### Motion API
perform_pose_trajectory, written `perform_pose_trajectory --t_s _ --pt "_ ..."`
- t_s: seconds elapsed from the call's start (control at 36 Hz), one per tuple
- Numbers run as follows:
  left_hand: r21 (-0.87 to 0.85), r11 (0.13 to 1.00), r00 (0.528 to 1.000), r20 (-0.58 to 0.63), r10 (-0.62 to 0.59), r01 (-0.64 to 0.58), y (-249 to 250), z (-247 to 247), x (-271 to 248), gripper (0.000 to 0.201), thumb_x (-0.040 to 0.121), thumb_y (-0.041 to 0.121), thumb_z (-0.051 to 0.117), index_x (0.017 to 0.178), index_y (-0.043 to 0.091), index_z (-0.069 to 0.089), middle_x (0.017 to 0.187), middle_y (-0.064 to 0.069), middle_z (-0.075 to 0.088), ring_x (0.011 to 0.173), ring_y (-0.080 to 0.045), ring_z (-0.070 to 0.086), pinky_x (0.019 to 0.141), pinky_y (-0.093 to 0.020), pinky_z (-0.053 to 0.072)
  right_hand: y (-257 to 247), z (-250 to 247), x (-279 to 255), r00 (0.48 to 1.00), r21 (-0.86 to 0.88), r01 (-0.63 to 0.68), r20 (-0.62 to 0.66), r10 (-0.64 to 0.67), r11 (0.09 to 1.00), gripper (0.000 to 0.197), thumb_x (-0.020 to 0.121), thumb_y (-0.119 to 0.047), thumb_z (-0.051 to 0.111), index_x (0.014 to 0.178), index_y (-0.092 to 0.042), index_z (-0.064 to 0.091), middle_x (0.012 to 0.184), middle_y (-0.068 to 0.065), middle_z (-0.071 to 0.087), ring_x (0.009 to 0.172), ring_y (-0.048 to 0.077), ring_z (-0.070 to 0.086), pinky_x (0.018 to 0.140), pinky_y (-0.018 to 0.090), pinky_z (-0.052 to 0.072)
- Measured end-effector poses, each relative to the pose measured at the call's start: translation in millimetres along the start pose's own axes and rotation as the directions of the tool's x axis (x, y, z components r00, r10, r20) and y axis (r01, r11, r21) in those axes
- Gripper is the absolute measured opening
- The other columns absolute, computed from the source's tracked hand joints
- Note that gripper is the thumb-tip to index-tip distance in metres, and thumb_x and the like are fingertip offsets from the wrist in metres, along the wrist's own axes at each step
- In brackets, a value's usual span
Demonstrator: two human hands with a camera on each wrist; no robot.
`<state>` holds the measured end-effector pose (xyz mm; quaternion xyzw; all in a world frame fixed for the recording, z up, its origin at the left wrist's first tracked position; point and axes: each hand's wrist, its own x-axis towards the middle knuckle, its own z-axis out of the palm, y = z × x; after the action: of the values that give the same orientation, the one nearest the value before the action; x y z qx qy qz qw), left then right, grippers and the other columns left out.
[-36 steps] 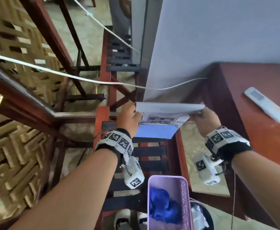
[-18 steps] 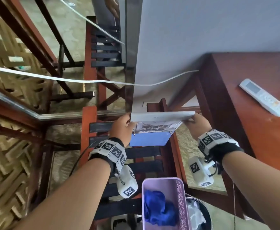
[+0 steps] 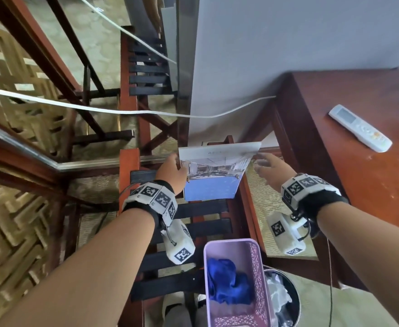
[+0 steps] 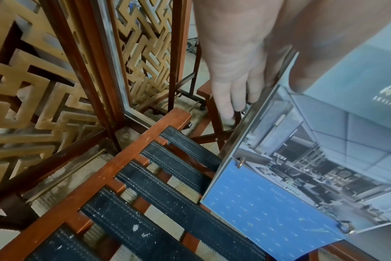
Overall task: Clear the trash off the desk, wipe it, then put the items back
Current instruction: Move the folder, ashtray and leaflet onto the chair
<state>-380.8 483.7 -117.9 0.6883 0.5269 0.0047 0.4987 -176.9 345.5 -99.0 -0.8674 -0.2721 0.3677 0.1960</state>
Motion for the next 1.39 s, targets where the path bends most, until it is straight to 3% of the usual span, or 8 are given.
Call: perform_pose_trajectory --t_s 0.11,0.22,0.28,0.47,0.58,0.86,1.06,1.39 --pt "-0.038 0.998 0.999 -0.029 0.045 -0.046 11.8 -16.3 -39.7 0.047 0.098 0.017 0.045 0.144 0.010 0.033 0.147 -0.010 0.040 0.130 -0.020 0.043 0.096 -0.024 0.033 8.4 -3.8 -33.3 1.000 0.083 -0.021 -0.009 0.022 0.996 0.044 0.094 -0.020 0.053 0.137 -0.020 0.044 0.135 0.007 0.052 0.114 0.025 0.055 0.094 0.041 0.048" --pt "-0.165 0.960 0.973 -0.065 0.219 -0.227 46.5 -19.8 -88.9 0.040 0.095 0.009 0.046 0.135 0.011 0.043 0.096 0.007 0.054 0.056 0.014 0.049 0.050 -0.004 0.037 17.6 -6.1 -84.7 0.999 0.210 -0.025 -0.015 0.028 0.977 0.038 0.094 -0.013 0.053 0.132 -0.014 0.048 0.127 0.008 0.054 0.099 0.022 0.057 0.075 0.029 0.048" --pt "-0.178 0.939 0.956 -0.062 0.288 -0.295 64.9 -19.5 -113.4 0.038 0.096 0.012 0.047 0.133 0.015 0.044 0.090 0.012 0.049 0.046 0.019 0.044 0.049 0.000 0.036 23.4 -9.7 -114.5 0.999 0.275 -0.012 -0.047 0.026 0.961 0.036 0.095 -0.011 0.051 0.131 -0.012 0.048 0.121 0.005 0.053 0.095 0.020 0.057 0.066 0.024 0.046" --pt "-0.266 0.901 0.934 0.013 0.357 -0.341 80.0 -11.0 -192.2 0.021 0.095 0.021 0.052 0.114 0.032 0.052 0.092 0.016 0.053 0.074 0.007 0.047 0.060 0.000 0.035 59.3 -35.0 -222.4 0.989 0.450 0.016 -0.141 0.053 0.893 0.024 0.096 -0.016 0.050 0.120 -0.021 0.054 0.116 -0.001 0.061 0.083 0.013 0.064 0.070 0.025 0.051" --pt "-0.301 0.903 0.937 0.073 0.342 -0.307 78.3 6.9 -234.2 0.020 0.097 0.015 0.049 0.113 0.027 0.053 0.107 0.021 0.056 0.105 0.002 0.050 0.089 -0.015 0.037 88.8 -51.5 -275.5 0.981 0.523 0.005 -0.166 0.096 0.852 0.018 0.097 -0.016 0.050 0.108 -0.027 0.057 0.112 -0.001 0.063 0.086 0.017 0.065 0.073 0.031 0.052" --pt "-0.248 0.893 0.849 0.293 0.439 -0.377 131.1 122.1 -339.9 0.022 0.097 0.018 0.049 0.116 0.027 0.056 0.121 0.007 0.058 0.111 -0.005 0.053 0.098 -0.027 0.037 196.5 -104.9 -389.7 0.941 0.616 0.057 -0.297 0.165 0.786 0.021 0.097 -0.011 0.048 0.113 -0.020 0.057 0.113 0.003 0.063 0.079 0.011 0.063 0.069 0.021 0.050" --pt "-0.128 0.884 0.826 0.318 0.466 -0.450 170.7 225.2 -423.7 0.022 0.096 0.024 0.050 0.115 0.034 0.056 0.122 0.011 0.058 0.115 -0.006 0.052 0.107 -0.042 0.038 303.6 -154.0 -454.0 0.910 0.587 0.065 -0.367 0.193 0.807 0.021 0.096 -0.016 0.049 0.114 -0.022 0.058 0.108 -0.002 0.064 0.085 0.015 0.065 0.077 0.033 0.051" --pt "-0.071 0.874 0.774 0.433 0.461 -0.481 221.1 348.0 -520.3 0.027 0.097 0.025 0.049 0.123 0.031 0.052 0.126 0.010 0.052 0.116 -0.006 0.050 0.104 -0.033 0.040 423.9 -217.8 -540.4 0.887 0.615 0.082 -0.404 0.223 0.784 0.017 0.097 -0.019 0.049 0.107 -0.029 0.058 0.105 0.000 0.066 0.086 0.013 0.065 0.077 0.030 0.050"
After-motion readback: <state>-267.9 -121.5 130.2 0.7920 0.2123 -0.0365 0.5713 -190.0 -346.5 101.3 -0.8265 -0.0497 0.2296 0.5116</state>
